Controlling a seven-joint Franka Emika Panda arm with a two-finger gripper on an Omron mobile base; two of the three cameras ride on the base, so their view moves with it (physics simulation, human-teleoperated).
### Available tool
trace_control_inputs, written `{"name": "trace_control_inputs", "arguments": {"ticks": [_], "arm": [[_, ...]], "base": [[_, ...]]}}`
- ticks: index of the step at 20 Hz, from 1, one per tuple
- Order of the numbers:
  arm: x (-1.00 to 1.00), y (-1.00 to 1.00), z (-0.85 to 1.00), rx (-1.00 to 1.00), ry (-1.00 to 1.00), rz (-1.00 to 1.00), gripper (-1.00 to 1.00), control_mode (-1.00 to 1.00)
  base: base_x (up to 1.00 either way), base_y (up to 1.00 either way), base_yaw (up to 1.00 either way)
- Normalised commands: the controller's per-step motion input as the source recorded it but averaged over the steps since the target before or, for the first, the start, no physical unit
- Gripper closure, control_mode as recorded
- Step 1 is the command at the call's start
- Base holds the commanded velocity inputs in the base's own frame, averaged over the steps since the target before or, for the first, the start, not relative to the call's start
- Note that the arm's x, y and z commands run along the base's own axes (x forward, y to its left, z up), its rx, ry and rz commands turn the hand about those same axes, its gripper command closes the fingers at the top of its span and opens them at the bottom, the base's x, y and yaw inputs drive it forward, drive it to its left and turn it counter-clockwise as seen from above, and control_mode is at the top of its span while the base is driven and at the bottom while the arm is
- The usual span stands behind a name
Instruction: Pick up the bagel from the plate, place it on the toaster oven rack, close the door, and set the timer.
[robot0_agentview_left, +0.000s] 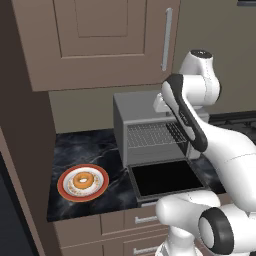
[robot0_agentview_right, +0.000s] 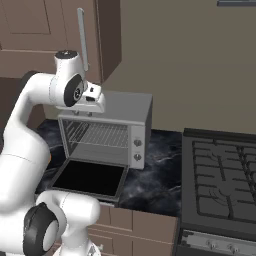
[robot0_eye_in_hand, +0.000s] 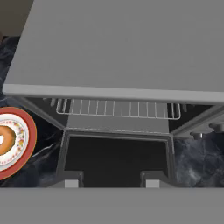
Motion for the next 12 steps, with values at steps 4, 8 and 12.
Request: {"name": "trace_control_inputs", "arguments": {"ticks": [4,8,12], "arm": [[-0.13,0.0,-0.02,0.0,0.0,0.0,-1.0,-1.0],[-0.3,0.13,-0.09,-0.01,-0.02,0.0,-1.0,-1.0],[-0.29,0.2,-0.15,-0.02,-0.02,0.0,-1.0,-1.0]], "base": [[0.0,0.0,0.0],[0.0,0.0,0.0],[0.0,0.0,0.0]]}}
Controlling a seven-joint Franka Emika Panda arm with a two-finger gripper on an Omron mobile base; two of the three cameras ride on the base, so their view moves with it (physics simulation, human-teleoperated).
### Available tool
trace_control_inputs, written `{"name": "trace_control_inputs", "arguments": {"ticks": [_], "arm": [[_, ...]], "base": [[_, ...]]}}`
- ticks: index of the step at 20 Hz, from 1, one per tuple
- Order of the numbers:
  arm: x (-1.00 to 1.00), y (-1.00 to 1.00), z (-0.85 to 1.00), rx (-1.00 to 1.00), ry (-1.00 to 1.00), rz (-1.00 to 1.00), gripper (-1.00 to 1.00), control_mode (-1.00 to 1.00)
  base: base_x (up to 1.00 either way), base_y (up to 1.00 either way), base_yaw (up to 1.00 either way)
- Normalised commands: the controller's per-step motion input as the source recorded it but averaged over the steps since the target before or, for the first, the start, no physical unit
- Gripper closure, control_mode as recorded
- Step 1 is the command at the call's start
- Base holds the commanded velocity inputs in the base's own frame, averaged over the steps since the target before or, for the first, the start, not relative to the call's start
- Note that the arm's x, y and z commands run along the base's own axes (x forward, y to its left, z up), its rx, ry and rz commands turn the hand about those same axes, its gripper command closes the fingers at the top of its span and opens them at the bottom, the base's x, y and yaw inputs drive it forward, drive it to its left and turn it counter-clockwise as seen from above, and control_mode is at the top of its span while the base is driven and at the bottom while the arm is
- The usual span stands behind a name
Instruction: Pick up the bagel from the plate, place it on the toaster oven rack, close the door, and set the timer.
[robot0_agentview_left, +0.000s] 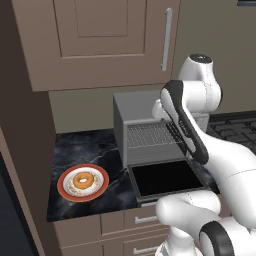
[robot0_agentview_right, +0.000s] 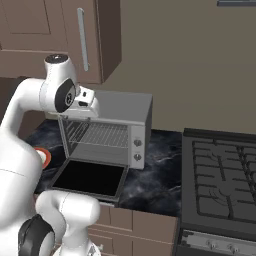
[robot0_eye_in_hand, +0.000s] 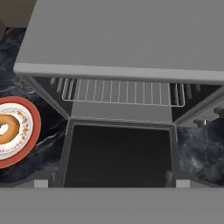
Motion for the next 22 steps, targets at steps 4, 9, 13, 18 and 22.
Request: {"name": "trace_control_inputs", "arguments": {"ticks": [4,9,13,18,22], "arm": [[-0.27,0.21,-0.21,-0.02,-0.02,0.0,-1.0,-1.0],[-0.24,0.02,-0.19,0.01,-0.03,0.0,-1.0,-1.0],[-0.18,-0.01,-0.1,0.18,0.0,0.0,-1.0,-1.0],[-0.04,-0.11,-0.03,0.27,-0.01,0.0,-1.0,-1.0],[0.0,-0.09,-0.08,0.25,-0.01,0.0,-1.0,-1.0]], "base": [[0.0,0.0,0.0],[0.0,0.0,0.0],[0.0,0.0,0.0],[0.0,0.0,0.0],[0.0,0.0,0.0]]}}
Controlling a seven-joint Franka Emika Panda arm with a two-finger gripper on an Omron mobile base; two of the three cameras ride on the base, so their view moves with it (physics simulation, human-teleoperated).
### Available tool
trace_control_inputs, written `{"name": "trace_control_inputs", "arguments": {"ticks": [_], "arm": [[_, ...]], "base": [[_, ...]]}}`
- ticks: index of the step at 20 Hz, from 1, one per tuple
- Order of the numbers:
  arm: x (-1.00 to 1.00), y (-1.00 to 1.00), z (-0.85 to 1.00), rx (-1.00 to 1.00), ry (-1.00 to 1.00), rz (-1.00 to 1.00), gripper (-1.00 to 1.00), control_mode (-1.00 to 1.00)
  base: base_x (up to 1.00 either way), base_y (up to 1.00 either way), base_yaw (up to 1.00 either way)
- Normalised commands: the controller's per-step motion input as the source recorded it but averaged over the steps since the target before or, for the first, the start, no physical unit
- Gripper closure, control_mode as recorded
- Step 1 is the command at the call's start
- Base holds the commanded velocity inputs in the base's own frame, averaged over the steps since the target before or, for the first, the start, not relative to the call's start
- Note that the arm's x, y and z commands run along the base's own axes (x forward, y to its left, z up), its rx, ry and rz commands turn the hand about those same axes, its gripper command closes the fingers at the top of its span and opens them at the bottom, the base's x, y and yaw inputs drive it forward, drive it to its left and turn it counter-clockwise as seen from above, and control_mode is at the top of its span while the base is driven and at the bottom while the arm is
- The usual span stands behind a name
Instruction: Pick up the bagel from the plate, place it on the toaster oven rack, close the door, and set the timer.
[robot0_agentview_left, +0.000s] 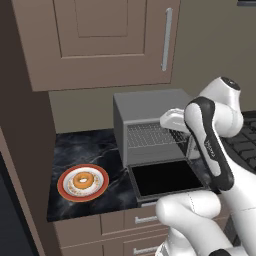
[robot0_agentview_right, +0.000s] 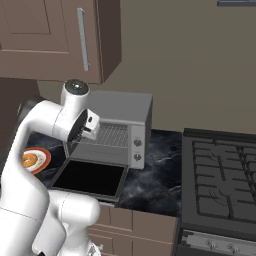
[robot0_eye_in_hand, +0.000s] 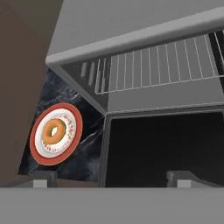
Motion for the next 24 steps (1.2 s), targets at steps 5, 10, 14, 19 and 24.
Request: {"name": "trace_control_inputs", "arguments": {"ticks": [5,10,14,19,24], "arm": [[0.03,0.0,-0.2,0.13,-0.01,0.0,-1.0,-1.0],[0.09,0.0,-0.4,0.03,-0.04,0.0,-1.0,-1.0],[0.29,-0.02,-0.42,0.01,-0.04,0.0,-1.0,-1.0],[0.45,-0.09,-0.39,0.02,-0.02,0.0,-1.0,-1.0],[0.53,-0.15,-0.33,0.04,0.0,0.0,-1.0,-1.0]], "base": [[0.0,0.0,0.0],[0.0,0.0,0.0],[0.0,0.0,0.0],[0.0,0.0,0.0],[0.0,0.0,0.0]]}}
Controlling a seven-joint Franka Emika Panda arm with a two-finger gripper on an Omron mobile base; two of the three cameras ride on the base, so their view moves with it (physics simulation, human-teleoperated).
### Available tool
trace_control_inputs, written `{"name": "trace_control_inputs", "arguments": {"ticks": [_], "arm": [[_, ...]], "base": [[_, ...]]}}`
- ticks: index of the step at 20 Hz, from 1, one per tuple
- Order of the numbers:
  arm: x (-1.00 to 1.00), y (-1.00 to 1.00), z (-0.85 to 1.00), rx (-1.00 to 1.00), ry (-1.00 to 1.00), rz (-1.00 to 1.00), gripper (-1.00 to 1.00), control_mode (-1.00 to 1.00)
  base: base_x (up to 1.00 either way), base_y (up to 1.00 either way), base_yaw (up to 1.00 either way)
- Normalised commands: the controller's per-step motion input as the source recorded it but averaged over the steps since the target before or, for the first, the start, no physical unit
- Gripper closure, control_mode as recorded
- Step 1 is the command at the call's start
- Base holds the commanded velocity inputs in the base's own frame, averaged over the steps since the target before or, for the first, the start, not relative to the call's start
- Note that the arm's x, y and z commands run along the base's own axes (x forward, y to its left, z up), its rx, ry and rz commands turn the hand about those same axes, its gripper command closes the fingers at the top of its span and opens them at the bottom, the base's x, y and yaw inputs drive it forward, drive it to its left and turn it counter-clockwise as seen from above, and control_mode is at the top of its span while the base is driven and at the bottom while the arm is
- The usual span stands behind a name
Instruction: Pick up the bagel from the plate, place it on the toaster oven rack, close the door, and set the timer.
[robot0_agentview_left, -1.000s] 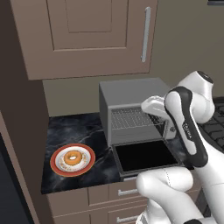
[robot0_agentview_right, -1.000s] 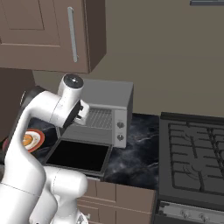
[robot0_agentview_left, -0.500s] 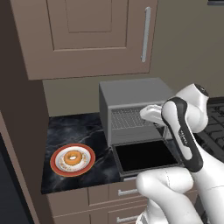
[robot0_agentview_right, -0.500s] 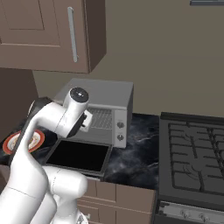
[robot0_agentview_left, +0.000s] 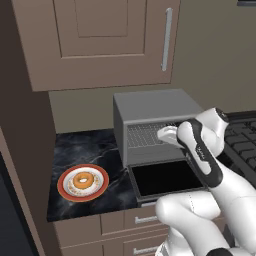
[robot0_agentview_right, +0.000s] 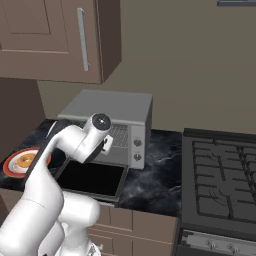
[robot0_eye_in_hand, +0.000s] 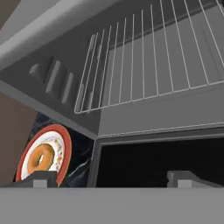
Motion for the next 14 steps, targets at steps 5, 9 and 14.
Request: {"name": "trace_control_inputs", "arguments": {"ticks": [5,9,14], "arm": [[0.55,-0.11,-0.34,0.03,0.0,0.0,-1.0,-1.0],[0.48,-0.04,-0.33,0.03,0.0,0.0,-1.0,-1.0],[0.41,0.0,-0.31,0.03,0.0,0.0,-1.0,-1.0]], "base": [[0.0,0.0,0.0],[0.0,0.0,0.0],[0.0,0.0,0.0]]}}
